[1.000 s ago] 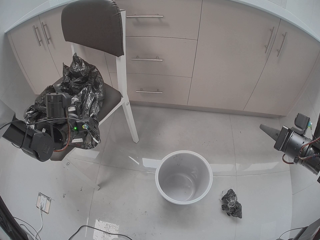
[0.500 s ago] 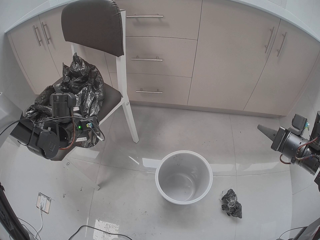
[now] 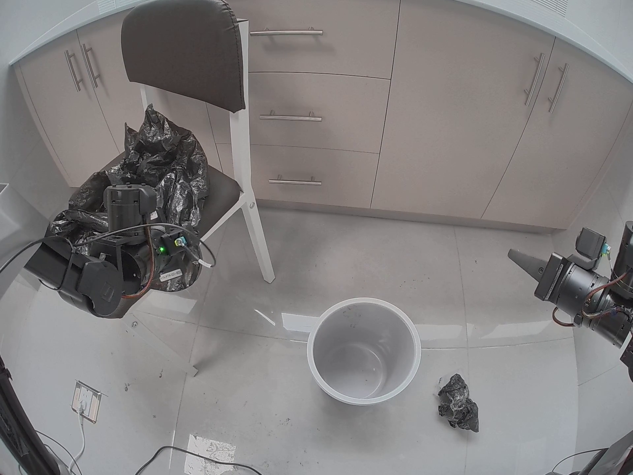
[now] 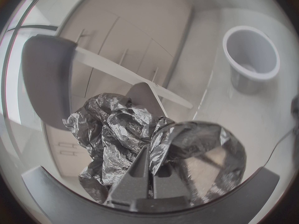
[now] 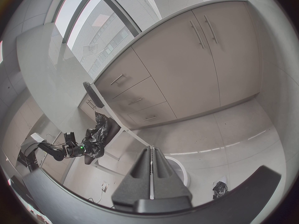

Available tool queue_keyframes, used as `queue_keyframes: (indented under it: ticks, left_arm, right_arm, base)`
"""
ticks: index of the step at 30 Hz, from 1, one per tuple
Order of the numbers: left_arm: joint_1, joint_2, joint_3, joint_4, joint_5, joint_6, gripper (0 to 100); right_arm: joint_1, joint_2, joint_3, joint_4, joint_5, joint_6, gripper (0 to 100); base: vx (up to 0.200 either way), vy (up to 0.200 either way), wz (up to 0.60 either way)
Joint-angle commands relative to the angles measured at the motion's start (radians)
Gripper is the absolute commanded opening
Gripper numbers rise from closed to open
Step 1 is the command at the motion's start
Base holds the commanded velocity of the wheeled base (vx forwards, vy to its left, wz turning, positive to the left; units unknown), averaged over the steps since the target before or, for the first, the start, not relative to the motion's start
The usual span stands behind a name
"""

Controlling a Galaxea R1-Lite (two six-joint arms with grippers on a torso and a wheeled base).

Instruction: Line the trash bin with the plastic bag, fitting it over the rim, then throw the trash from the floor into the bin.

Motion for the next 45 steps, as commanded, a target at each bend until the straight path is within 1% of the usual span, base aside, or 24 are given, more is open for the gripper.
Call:
queue_keyframes:
  ticks: [1, 2, 3, 4, 5, 7, 8, 9, 10, 11, 12, 13, 14, 15, 16, 17, 18, 19, 20, 25, 26, 32, 42, 45]
  left_arm:
    - [-0.120, -0.055, -0.069, 0.035, 0.003, -0.358, 0]
    - [-0.125, -0.058, -0.072, 0.039, 0.003, -0.376, 0]
    - [-0.185, -0.099, -0.118, 0.121, 0.003, -0.631, 0]
    - [-0.197, -0.114, -0.128, 0.142, 0.003, -0.692, 0]
    - [-0.237, -0.160, -0.176, 0.207, -0.001, -0.932, 0]
    - [-0.258, -0.182, -0.205, 0.228, -0.001, -1.106, 0]
    - [-0.285, -0.220, -0.265, 0.240, 0.005, -1.421, 0]
    - [-0.286, -0.252, -0.294, 0.257, 0.008, -1.605, 0]
    - [-0.285, -0.292, -0.308, 0.285, 0.009, -1.755, 0]
    - [-0.283, -0.312, -0.314, 0.308, 0.008, -1.826, 0]
    - [-0.265, -0.369, -0.335, 0.426, -0.004, -2.038, 0]
    - [-0.257, -0.381, -0.346, 0.466, -0.014, -2.090, 0]
    - [-0.223, -0.392, -0.408, 0.612, -0.095, -2.278, 0]
    - [-0.206, -0.394, -0.441, 0.693, -0.185, -2.390, 0]
    - [-0.205, -0.394, -0.446, 0.704, -0.201, -2.406, 0]
    - [-0.169, -0.392, -0.480, 0.794, -0.419, -2.562, 0]
    - [-0.157, -0.389, -0.481, 0.812, -0.529, -2.602, 0]
    - [-0.157, -0.389, -0.481, 0.812, -0.529, -2.602, 0]
    - [-0.156, -0.378, -0.461, 0.817, -0.702, -2.613, 0]
    - [-0.232, -0.361, -0.391, 0.782, -0.742, -2.565, 0]
    - [-0.314, -0.332, -0.366, 0.742, -0.684, -2.515, 0]
    - [-0.489, -0.229, -0.458, 0.673, -0.353, -2.459, 0]
    - [-0.539, -0.216, -0.579, 0.681, -0.343, -2.389, 0]
    - [-0.527, -0.174, -0.589, 0.674, -0.342, -2.390, 0]
  right_arm:
    - [0.002, -0.013, 0.030, 0.000, 0.003, -0.025, 0]
    - [0.003, -0.013, 0.031, 0.000, 0.003, -0.026, 0]
    - [0.002, -0.005, 0.034, 0.000, 0.005, -0.051, 0]
    - [0.002, -0.003, 0.036, 0.000, 0.005, -0.055, 0]
    - [0.002, 0.004, 0.037, 0.000, 0.005, -0.060, 0]
    - [0.002, 0.012, 0.037, 0.000, 0.005, -0.060, 0]
    - [0.002, 0.023, 0.042, 0.000, 0.005, -0.062, 0]
    - [0.002, 0.024, 0.044, -0.002, 0.005, -0.062, 0]
    - [0.002, 0.029, 0.044, -0.002, 0.005, -0.062, 0]
    - [0.002, 0.030, 0.045, -0.003, 0.005, -0.062, 0]
    - [0.000, 0.038, 0.045, -0.003, 0.005, -0.060, 0]
    - [0.000, 0.043, 0.045, -0.003, 0.005, -0.059, 0]
    - [0.000, 0.055, 0.047, -0.005, 0.005, -0.055, 0]
    - [-0.001, 0.063, 0.050, -0.008, 0.005, -0.057, 0]
    - [-0.001, 0.064, 0.051, -0.008, 0.005, -0.057, 0]
    - [0.000, 0.076, 0.067, -0.025, 0.005, -0.066, 0]
    - [0.003, 0.084, 0.077, -0.036, 0.006, -0.071, 0]
    - [0.003, 0.084, 0.077, -0.036, 0.006, -0.071, 0]
    - [0.011, 0.110, 0.099, -0.059, 0.006, -0.097, 0]
    - [0.014, 0.167, 0.131, -0.108, 0.009, -0.154, 0]
    - [0.032, 0.207, 0.159, -0.172, 0.021, -0.161, 0]
    - [0.112, 0.316, 0.208, -0.293, 0.021, -0.164, 0]
    - [0.239, 0.500, 0.303, -0.556, 0.011, -0.171, 0]
    - [0.304, 0.544, 0.332, -0.611, -0.012, -0.232, 0]
  base:
    - [0.000, 0.000, 0.00]
    - [0.000, 0.000, 0.00]
    - [0.000, 0.000, 0.00]
    - [0.000, 0.000, 0.00]
    - [0.000, 0.000, 0.00]
    - [0.000, 0.000, 0.00]
    - [0.000, 0.000, 0.00]
    - [0.000, 0.000, 0.00]
    - [0.000, 0.000, 0.00]
    - [0.000, 0.000, 0.00]
    - [0.000, 0.000, 0.00]
    - [0.000, 0.000, 0.00]
    - [0.000, 0.000, 0.00]
    - [0.000, 0.000, 0.00]
    - [0.000, 0.000, 0.00]
    - [0.000, 0.000, 0.00]
    - [0.000, 0.000, 0.00]
    - [0.000, 0.000, 0.00]
    - [0.000, 0.000, 0.00]
    - [0.000, 0.000, 0.00]
    - [0.000, 0.000, 0.00]
    - [0.000, 0.000, 0.00]
    - [0.000, 0.000, 0.00]
    - [0.000, 0.000, 0.00]
